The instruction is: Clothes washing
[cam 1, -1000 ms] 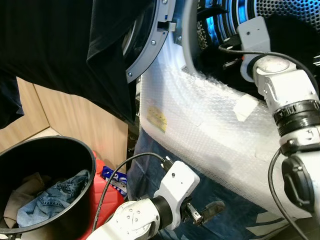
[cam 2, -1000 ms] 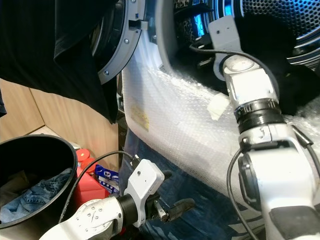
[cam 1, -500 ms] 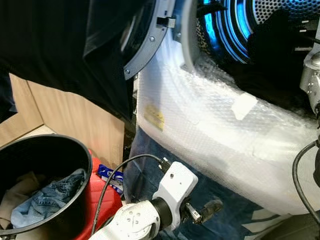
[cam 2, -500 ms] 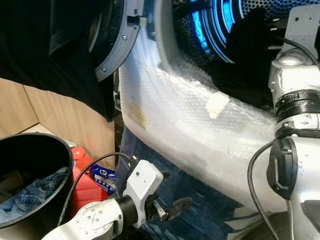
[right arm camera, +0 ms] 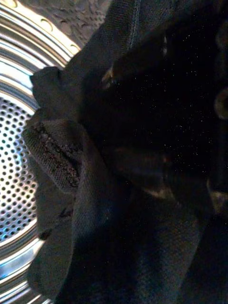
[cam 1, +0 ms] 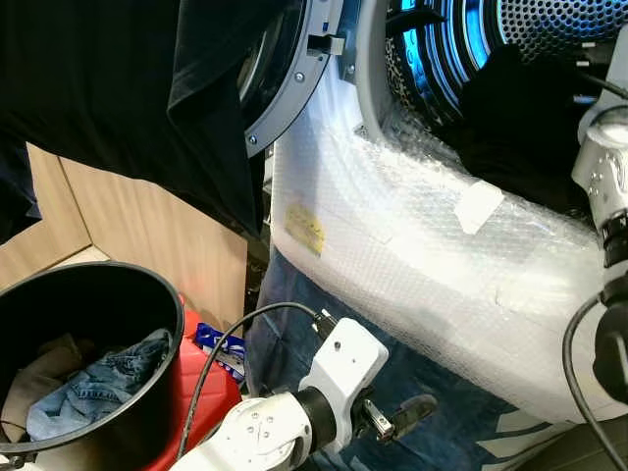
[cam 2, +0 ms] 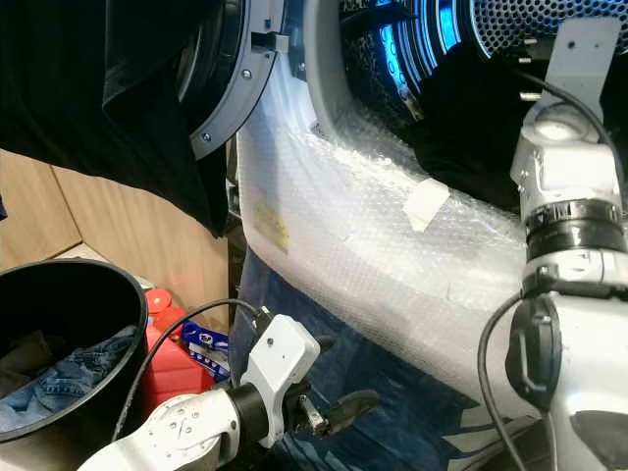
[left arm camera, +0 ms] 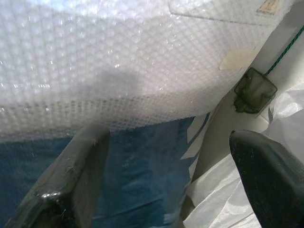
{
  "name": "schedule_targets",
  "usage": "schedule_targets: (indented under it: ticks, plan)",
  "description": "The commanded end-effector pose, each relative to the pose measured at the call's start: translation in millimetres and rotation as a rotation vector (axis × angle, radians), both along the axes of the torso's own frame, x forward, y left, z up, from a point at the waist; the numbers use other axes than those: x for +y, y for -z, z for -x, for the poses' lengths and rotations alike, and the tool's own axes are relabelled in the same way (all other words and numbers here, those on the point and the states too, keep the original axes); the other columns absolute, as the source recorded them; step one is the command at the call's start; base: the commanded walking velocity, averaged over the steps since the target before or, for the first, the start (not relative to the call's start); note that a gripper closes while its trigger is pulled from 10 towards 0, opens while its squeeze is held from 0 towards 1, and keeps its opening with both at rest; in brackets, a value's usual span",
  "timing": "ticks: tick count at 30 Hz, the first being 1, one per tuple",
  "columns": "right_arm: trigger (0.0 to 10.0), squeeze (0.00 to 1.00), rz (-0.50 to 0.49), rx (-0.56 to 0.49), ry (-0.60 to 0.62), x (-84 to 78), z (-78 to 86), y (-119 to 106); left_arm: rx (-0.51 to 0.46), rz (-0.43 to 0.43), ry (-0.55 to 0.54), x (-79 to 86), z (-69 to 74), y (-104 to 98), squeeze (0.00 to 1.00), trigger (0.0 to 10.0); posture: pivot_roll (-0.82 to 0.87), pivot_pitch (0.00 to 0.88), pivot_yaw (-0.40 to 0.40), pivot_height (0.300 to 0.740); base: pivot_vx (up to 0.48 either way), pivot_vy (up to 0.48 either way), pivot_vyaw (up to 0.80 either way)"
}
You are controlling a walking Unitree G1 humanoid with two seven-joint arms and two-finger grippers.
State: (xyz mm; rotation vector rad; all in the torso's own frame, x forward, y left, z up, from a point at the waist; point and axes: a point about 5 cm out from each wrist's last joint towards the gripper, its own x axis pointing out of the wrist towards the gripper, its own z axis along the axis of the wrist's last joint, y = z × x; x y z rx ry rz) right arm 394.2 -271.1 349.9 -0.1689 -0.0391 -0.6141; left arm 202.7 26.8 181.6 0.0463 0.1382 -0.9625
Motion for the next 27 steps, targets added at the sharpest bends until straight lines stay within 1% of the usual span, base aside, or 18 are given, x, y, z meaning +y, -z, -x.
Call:
schedule_targets:
  ticks: [1, 3, 6, 10, 13, 14, 16, 18, 21, 24, 26, 27]
  plan:
    - [10.0, 1.00, -0.017, -0.013, 0.051, -14.1, 8.3, -1.4, -0.003, -0.005, 0.021, -1.8, 0.6, -0.8, 0.00, 10.0, 0.00, 0.044, -0.142, 0.740, 0.000, 0.000, 0.00]
    - [10.0, 1.00, -0.008, -0.014, 0.067, -17.2, 10.9, 1.4, -0.010, -0.008, 0.020, -1.6, -0.5, -1.4, 0.00, 10.0, 0.00, 0.042, -0.140, 0.740, 0.000, 0.000, 0.00]
    - [10.0, 1.00, 0.052, -0.026, 0.089, -20.5, 17.0, 5.0, -0.011, -0.009, 0.020, -1.0, -1.6, -1.6, 0.00, 10.0, 0.00, 0.039, -0.137, 0.740, 0.000, 0.000, 0.00]
    - [10.0, 1.00, 0.047, -0.047, 0.078, -20.8, 23.3, 5.9, -0.018, -0.015, 0.019, 0.4, -3.4, -2.0, 0.00, 10.0, 0.00, 0.035, -0.133, 0.740, 0.000, 0.000, 0.00]
    - [10.0, 1.00, 0.084, -0.071, 0.053, -18.1, 29.4, 3.1, -0.025, -0.018, 0.017, 1.3, -5.0, -2.7, 0.00, 10.0, 0.00, 0.031, -0.130, 0.740, 0.000, 0.000, 0.00]
    - [10.0, 1.00, 0.118, -0.081, 0.065, -18.2, 31.3, 0.7, -0.025, -0.018, 0.017, 1.3, -5.0, -2.7, 0.00, 10.0, 0.00, 0.030, -0.129, 0.740, 0.000, 0.000, 0.00]
    - [10.0, 1.00, 0.132, -0.085, 0.067, -17.7, 33.2, -0.5, -0.026, -0.018, 0.018, 1.2, -5.0, -2.8, 0.00, 10.0, -0.01, 0.029, -0.129, 0.740, 0.000, 0.000, 0.00]
    - [10.0, 1.00, 0.120, -0.128, 0.017, -11.5, 37.5, -3.3, -0.026, -0.014, 0.019, 0.9, -5.4, -2.9, 0.00, 10.0, -0.01, 0.023, -0.126, 0.740, 0.000, 0.000, 0.00]
    - [10.0, 1.00, 0.097, -0.177, -0.002, -4.5, 43.9, -5.0, -0.028, -0.014, 0.022, 1.2, -6.1, -2.8, 0.00, 10.0, -0.01, 0.018, -0.122, 0.740, 0.000, 0.000, 0.00]
    - [10.0, 1.00, 0.092, -0.214, -0.049, 4.0, 50.8, -2.5, -0.029, -0.020, 0.023, 2.4, -7.4, -2.4, 0.00, 10.0, 0.00, 0.007, -0.116, 0.740, 0.000, 0.000, 0.00]
    - [10.0, 1.00, 0.115, -0.235, -0.068, 6.5, 55.2, -0.9, -0.036, -0.034, 0.023, 3.7, -8.4, -1.9, 0.00, 10.0, 0.00, 0.005, -0.114, 0.740, 0.000, 0.000, 0.00]
    - [10.0, 1.00, 0.149, -0.249, -0.092, 11.2, 58.3, -0.3, -0.035, -0.034, 0.025, 5.1, -8.7, -1.9, 0.00, 10.0, 0.00, 0.001, -0.111, 0.740, 0.000, 0.000, 0.00]
